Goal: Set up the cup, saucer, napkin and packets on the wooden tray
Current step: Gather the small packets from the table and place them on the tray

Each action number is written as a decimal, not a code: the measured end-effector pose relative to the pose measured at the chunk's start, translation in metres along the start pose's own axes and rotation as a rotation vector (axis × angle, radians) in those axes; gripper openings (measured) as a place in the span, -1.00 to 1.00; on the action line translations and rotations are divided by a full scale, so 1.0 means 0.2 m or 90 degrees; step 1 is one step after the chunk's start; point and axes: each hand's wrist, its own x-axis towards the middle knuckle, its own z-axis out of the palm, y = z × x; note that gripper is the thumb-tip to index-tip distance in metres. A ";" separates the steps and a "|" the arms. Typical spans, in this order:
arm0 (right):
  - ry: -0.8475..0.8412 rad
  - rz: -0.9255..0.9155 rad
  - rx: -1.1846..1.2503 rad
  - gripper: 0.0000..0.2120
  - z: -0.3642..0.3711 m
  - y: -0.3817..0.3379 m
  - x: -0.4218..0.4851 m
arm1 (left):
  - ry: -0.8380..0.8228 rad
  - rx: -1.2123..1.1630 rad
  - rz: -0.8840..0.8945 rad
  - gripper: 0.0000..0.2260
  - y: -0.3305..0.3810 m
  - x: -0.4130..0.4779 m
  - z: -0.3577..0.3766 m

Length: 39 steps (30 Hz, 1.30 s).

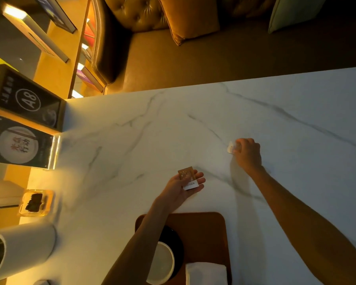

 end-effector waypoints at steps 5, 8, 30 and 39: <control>0.001 -0.046 -0.111 -0.74 0.11 -0.01 -0.05 | 0.004 -0.067 -0.014 -0.72 -0.01 0.01 -0.02; -0.081 0.048 0.103 -0.71 0.09 -0.04 -0.13 | 0.026 -0.080 -0.019 -0.70 -0.03 0.01 -0.02; -0.076 -0.369 0.262 -0.73 0.02 -0.12 -0.87 | -0.177 0.096 -0.091 -0.75 -0.08 -0.14 0.06; -0.151 -0.407 0.173 -0.58 -0.03 -0.09 -0.83 | -0.128 0.042 -0.112 -0.78 -0.13 -0.06 0.07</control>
